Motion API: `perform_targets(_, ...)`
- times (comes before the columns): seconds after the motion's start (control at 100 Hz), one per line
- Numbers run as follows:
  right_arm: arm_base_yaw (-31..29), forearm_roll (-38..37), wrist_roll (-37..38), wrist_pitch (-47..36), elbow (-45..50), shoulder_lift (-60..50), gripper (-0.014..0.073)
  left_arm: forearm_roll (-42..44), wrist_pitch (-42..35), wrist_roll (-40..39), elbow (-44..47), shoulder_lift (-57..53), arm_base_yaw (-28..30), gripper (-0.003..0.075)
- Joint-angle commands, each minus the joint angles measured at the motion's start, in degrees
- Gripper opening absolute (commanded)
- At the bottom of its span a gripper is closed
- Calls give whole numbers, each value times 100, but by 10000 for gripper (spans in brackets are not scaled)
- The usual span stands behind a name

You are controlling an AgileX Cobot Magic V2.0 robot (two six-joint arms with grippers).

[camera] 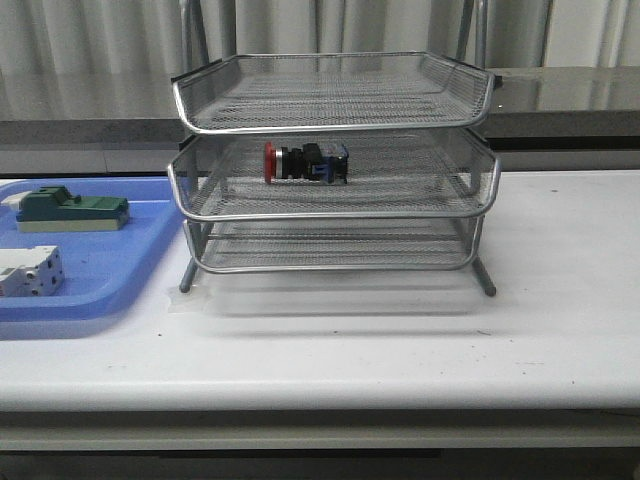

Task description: Place button on rack with both arms

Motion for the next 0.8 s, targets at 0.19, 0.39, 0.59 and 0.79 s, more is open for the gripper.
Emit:
perform_targets(0.19,2,-31,-5,-494,-84,-122,-60,-14,-453,-117,717,-987,-31,-20)
perform_targets(0.39,2,-31,-5,-488,-84,-122,-60,-12,-648,-143,1125,-967,-31,-20)
perform_targets(0.59,2,-31,-5,-488,-84,-122,-60,-12,-591,-143,1138,-967,-31,-20)
perform_targets(0.79,2,-31,-5,-488,-84,-122,-60,-12,-591,-143,1138,-967,-20,-20)
